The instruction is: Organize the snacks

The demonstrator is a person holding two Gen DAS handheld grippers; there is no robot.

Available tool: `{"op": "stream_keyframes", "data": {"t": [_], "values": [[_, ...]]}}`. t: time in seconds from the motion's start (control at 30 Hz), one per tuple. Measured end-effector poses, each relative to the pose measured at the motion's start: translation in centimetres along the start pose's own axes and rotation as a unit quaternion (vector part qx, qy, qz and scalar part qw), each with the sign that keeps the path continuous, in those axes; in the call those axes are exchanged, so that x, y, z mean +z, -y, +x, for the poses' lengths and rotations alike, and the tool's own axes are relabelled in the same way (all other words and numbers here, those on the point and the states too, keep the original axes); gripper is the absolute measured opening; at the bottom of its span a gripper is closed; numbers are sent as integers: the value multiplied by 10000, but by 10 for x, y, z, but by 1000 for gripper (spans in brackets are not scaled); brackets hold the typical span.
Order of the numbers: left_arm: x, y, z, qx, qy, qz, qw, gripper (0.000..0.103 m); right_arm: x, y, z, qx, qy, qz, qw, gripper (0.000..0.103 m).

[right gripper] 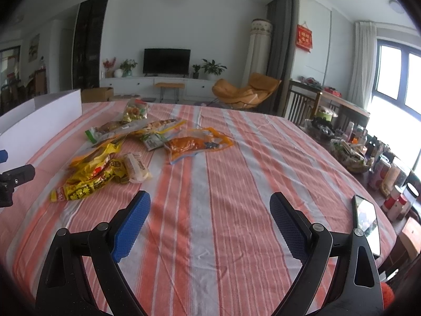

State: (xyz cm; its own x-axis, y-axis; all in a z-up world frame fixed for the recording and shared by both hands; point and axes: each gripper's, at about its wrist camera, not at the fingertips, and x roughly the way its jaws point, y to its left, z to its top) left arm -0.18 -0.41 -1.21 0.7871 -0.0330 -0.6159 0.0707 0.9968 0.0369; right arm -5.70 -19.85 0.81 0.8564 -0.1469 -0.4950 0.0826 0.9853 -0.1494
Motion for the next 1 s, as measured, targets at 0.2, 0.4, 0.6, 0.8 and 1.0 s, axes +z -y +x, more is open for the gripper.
{"op": "stream_keyframes", "data": {"t": [0.2, 0.4, 0.6, 0.8, 1.0], "values": [[-1, 1, 3, -2, -39, 6, 10000, 103, 0, 0, 0, -2, 0, -2, 10000, 94], [-2, 1, 4, -2, -93, 8, 10000, 103, -1, -1, 1, 0, -2, -2, 10000, 94], [-3, 1, 6, 0, -146, 18, 9999, 103, -3, -3, 3, 8, -21, -14, 10000, 94], [-3, 0, 7, -2, -180, 14, 9998, 103, -4, -5, 5, 15, -29, -18, 10000, 94], [-4, 0, 8, -2, -191, 18, 9998, 103, -5, -7, 6, 17, -40, -20, 10000, 94]]}}
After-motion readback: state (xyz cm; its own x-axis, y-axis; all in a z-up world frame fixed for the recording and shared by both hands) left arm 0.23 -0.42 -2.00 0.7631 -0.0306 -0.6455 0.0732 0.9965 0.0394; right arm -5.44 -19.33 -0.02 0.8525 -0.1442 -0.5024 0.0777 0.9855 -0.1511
